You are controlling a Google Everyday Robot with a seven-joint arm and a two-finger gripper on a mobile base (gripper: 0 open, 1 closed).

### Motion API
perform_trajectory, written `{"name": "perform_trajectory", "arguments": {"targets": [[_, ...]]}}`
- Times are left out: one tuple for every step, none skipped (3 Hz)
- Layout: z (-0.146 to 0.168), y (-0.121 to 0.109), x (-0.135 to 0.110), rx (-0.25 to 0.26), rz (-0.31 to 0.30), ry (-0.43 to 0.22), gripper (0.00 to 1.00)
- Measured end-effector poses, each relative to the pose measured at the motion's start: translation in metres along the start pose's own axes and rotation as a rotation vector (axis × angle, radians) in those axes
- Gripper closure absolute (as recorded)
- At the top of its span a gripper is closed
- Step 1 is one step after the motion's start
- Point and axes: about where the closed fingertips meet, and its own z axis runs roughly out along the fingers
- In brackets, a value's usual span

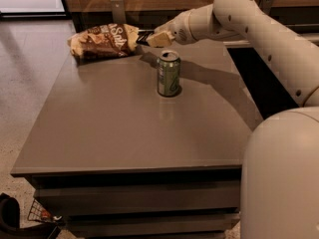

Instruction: Move rxbar chocolate near brown chip bag

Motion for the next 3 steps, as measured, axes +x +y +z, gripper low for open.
{"name": "perform_trajectory", "arguments": {"targets": [[0.0029, 0.0017, 0.0003, -0.005, 0.0, 0.0, 0.54], [0.0059, 0.0035, 0.0005, -0.01, 0.001, 0.001, 0.29], [0.0087, 0.0052, 0.0007, -0.014, 0.001, 0.001, 0.07]]}}
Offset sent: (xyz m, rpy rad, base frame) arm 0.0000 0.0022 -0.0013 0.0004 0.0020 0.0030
